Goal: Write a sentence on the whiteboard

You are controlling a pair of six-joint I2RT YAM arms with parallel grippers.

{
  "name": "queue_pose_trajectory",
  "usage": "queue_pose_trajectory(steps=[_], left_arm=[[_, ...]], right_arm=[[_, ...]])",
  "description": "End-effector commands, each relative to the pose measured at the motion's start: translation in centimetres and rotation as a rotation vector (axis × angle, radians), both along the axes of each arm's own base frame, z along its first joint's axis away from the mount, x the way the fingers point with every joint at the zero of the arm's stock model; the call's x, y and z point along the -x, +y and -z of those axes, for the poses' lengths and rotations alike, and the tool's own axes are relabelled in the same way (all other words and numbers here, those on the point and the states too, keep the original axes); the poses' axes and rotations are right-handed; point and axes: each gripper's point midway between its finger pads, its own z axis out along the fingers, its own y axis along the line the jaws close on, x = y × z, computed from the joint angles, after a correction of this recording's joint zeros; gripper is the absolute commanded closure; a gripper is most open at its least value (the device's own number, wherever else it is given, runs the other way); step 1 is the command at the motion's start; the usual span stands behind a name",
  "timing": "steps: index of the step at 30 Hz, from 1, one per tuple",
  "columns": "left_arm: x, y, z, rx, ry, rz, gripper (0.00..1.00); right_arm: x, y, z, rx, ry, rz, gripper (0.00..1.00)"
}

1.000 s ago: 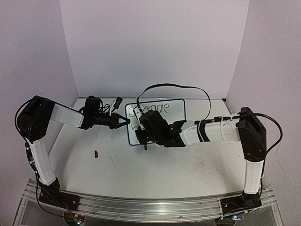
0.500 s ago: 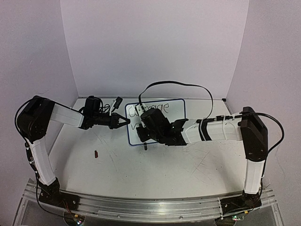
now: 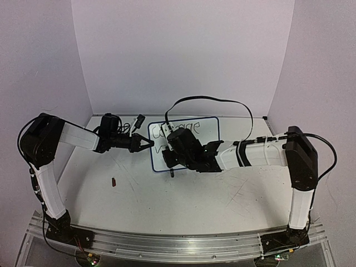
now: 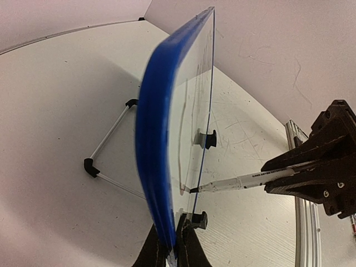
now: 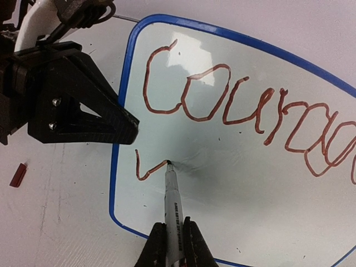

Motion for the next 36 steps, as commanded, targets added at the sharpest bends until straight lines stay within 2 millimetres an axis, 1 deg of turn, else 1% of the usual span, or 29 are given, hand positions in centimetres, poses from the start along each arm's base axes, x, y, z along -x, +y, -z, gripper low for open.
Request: queue_pose_trajectory(steps=[1,15,36], left_arm=[[-2.0,1.0,0.8,-0.097,-0.064,-0.105,1.0],[-2.1,1.1,0.8,-0.104,-0.088,-0.099,1.0],[-2.0,1.0,0.8,-0.106,-0.087,-0.096,1.0]], right_arm=[[-1.0,-1.7,-1.9,-0.03,-0.031,0.066,1.0],[0.1,-1.8,-0.3,-0.022,0.02,0.05,1.0],[0.9,-1.8,0.6,-0.024,0.057,0.037,1.0]])
